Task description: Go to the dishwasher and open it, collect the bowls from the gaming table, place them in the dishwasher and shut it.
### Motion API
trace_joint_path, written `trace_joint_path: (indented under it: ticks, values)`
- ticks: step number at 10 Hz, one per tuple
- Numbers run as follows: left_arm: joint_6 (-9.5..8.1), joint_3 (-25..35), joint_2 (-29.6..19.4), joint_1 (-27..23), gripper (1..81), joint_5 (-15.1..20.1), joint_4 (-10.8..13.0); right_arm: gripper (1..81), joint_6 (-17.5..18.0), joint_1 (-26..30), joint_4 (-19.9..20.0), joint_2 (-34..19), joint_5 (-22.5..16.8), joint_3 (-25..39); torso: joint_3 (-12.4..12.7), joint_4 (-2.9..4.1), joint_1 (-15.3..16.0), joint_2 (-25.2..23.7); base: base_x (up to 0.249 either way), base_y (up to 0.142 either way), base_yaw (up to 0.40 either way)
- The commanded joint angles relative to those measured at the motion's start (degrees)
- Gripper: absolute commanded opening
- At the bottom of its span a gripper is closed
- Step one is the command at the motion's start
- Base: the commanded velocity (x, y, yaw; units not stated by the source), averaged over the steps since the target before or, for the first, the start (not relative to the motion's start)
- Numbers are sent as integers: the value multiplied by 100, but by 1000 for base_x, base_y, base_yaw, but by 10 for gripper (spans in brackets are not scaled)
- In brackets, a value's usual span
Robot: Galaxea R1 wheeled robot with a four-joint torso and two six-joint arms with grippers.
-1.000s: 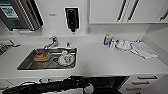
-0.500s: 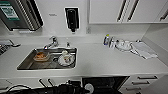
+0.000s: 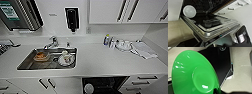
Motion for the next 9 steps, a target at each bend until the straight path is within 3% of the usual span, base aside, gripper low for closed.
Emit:
trace_joint_path:
  ticks: [1, 3, 6, 8, 9]
  values:
    - [92, 264, -366, 319, 811, -1, 584, 10, -4, 179, 31, -340, -433, 221, 0, 0, 0, 0, 0, 0, 0]
    - [92, -45, -314, 716, 811, -19, 735, 10, -4, 275, 39, -437, -433, 344, 0, 0, 0, 0, 0, 0, 0]
    - [101, -343, -104, 1085, 811, -27, 778, 10, 23, 512, 48, -805, -442, 835, 0, 0, -5, 0, 0, 0, 0]
    - [101, -554, 81, 1384, 811, -27, 1042, 10, 57, 662, 75, -982, -442, 1003, 0, 0, -5, 0, 0, 0, 0]
    - [101, -817, 213, 1489, 811, -27, 1060, 10, 67, 715, 83, -1061, -460, 1082, 2, 0, -5, 0, 0, 0, 0]
